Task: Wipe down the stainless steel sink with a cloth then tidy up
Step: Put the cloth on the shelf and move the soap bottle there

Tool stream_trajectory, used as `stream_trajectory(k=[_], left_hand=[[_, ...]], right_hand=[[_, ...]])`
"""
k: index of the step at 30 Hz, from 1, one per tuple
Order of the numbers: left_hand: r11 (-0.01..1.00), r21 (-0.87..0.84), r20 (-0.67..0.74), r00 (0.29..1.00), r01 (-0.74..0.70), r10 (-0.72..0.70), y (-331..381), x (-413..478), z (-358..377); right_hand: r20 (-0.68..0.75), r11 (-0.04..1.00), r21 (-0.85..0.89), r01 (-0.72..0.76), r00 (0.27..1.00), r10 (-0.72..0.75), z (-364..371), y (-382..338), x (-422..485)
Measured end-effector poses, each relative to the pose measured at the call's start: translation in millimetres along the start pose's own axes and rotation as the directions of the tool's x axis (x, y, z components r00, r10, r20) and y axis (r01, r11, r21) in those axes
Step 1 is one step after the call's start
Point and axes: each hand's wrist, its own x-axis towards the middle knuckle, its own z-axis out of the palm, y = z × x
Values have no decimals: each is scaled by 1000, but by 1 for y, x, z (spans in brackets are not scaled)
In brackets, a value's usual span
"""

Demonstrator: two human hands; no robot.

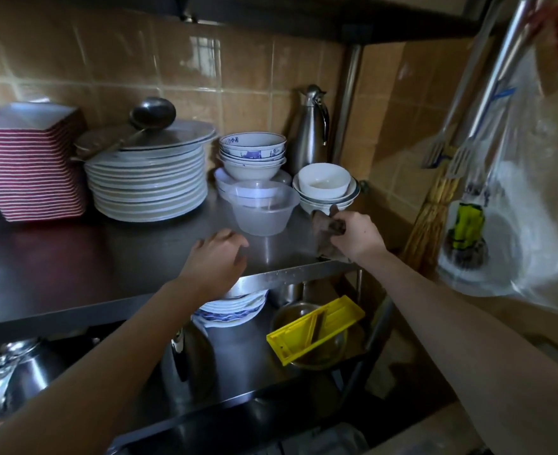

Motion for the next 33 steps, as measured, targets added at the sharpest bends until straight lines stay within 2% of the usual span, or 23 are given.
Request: stream_trajectory(k=[4,9,17,26,33], left_hand=[[1000,-8,-5,1000,-11,11,0,10,6],[999,-41,41,999,-6,8,4,10,16],[995,-68,27,997,-66,68,38,5,27],[978,-106,60,980,-180,187,97,-8,50],[922,-183,84,929,-340,359,161,-17,62]], right_hand=[[-24,999,21,-25,999,25,15,11,11],[50,1000,-14,10,999,-9,19,24,9],[-41,998,28,56,998,-54,1,44,-27],[-39,997,-3,-71,997,71,-24,84,-114],[-5,975,-57,-214,977,214,-58,132,-187]])
